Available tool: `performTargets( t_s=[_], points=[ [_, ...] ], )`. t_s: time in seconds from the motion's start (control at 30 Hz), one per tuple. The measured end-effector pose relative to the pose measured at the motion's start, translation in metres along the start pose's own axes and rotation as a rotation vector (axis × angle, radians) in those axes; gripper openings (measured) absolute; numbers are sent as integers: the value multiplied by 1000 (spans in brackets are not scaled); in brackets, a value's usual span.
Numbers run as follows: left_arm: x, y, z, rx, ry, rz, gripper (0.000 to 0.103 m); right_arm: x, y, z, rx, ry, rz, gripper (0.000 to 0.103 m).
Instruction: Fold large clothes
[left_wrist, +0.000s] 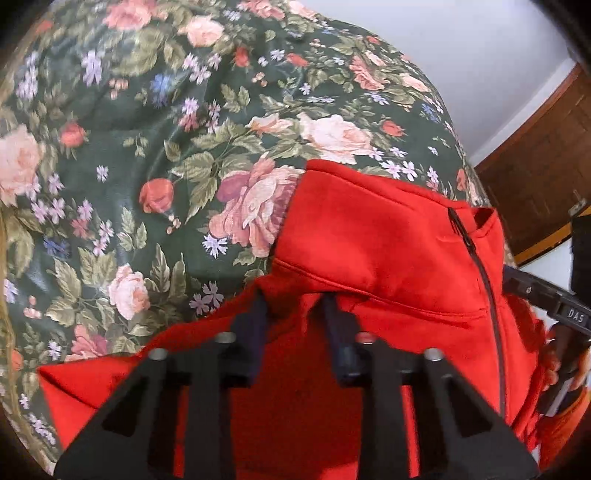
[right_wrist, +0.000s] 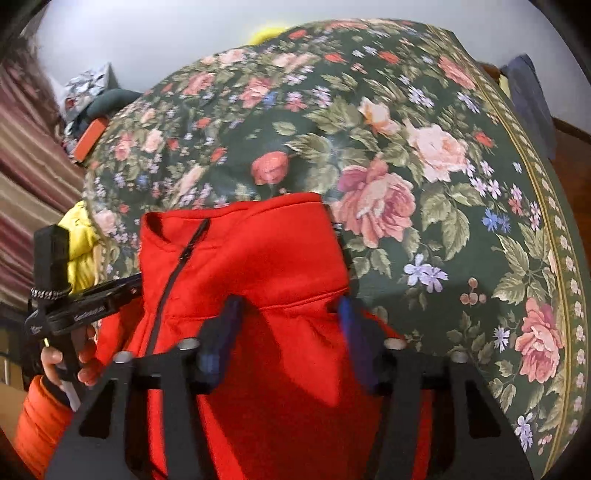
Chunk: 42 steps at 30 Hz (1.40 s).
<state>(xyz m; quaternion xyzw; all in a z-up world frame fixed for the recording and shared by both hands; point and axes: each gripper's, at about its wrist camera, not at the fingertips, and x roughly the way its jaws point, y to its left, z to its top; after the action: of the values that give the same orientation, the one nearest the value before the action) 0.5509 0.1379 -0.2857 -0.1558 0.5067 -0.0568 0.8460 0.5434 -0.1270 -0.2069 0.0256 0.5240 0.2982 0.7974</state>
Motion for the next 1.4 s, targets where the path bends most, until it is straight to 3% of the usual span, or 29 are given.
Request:
performTargets(
  t_s=[0.03,0.07,0.1,0.3,0.53,0.8,1.13,1.4],
  points=[
    [-1,-5,0,20,1,32,4,-2,3,-2,-8,1,-12,24],
    [-2,-10,-1,45,7,65,3,-4,4,-3,-16,4,-10,11],
    [-4,-16,0,63,6,92,2,-8,5,-4,-15,2,-7,9],
    [-62,-46,-10,207,-86,191,2,-49,21,-12,-38,-59,17,7],
    [-143,-75,-35,316,-151,196,2,-108,68,-40,-121,-110,54,7],
    [-203,-86,-97,375,-155,178,2,-154,108,-100,-189,-111,56,5],
    [-211,-82,-190,415,-88,174,2,-166,108,-176,-134,-45,81,5],
    [-171,-57,-247,379,68,212,2,-173,92,-204,-74,-47,17,5]
  ],
)
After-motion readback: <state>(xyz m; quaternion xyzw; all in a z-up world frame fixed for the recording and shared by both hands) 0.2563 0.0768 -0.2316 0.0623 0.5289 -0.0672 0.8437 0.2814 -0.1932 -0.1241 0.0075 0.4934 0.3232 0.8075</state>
